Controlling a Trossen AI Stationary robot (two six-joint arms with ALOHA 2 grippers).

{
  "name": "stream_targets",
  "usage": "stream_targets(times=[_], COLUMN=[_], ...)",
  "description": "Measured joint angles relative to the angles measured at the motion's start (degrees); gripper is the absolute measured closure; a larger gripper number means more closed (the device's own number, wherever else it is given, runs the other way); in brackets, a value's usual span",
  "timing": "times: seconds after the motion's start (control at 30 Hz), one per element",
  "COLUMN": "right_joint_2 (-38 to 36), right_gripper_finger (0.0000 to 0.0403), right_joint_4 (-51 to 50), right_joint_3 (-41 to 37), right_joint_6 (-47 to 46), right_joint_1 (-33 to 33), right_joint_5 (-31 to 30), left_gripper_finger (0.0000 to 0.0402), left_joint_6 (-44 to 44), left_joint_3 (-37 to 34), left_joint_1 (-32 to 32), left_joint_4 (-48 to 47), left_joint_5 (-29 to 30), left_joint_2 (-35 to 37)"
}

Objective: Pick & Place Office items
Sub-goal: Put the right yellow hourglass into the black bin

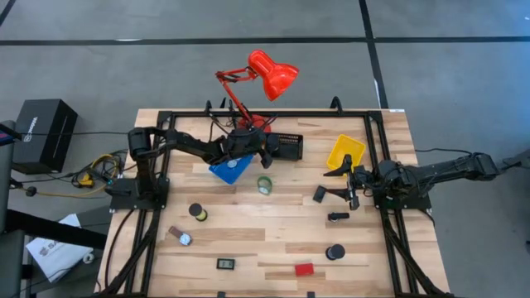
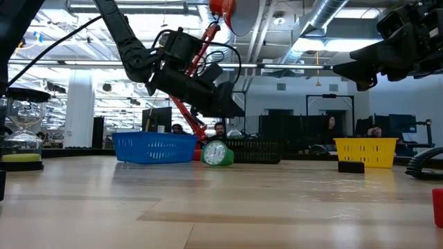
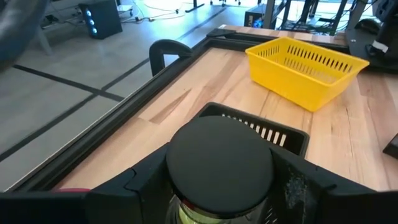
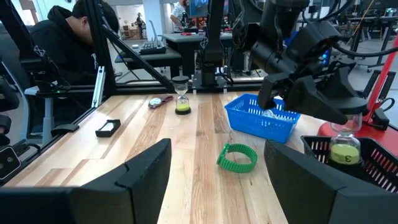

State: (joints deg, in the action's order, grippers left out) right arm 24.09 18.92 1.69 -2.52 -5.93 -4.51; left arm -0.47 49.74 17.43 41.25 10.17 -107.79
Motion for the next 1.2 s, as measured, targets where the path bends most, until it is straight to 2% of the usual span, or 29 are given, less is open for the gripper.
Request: stream_targets(times=[0.5, 0.87, 1.2], right_joint_2=[0.01, -0.01, 0.01], right_gripper_finger=[0.0154, 0.0154, 0.0154], right_joint_4=[-0.26, -0.44, -0.44], right_joint_3=[0.00, 0.00, 0.00], right_joint_6=[0.02, 0.02, 0.02], right_joint_1=[0.00, 0.00, 0.00], right_joint_5=[0.00, 0.00, 0.00], left_gripper_finger=[0.0187, 0.0152, 0.0151], left_joint_6=[-3.65, -3.06, -3.33], left_joint_3=[-0.01, -0.01, -0.02], left_joint_1=[0.22, 0.22, 0.22], left_joint_4=[-5.10, -5.16, -5.49], left_joint_5=[0.02, 0.07, 0.07], left_joint_2=[0.00, 0.00, 0.67])
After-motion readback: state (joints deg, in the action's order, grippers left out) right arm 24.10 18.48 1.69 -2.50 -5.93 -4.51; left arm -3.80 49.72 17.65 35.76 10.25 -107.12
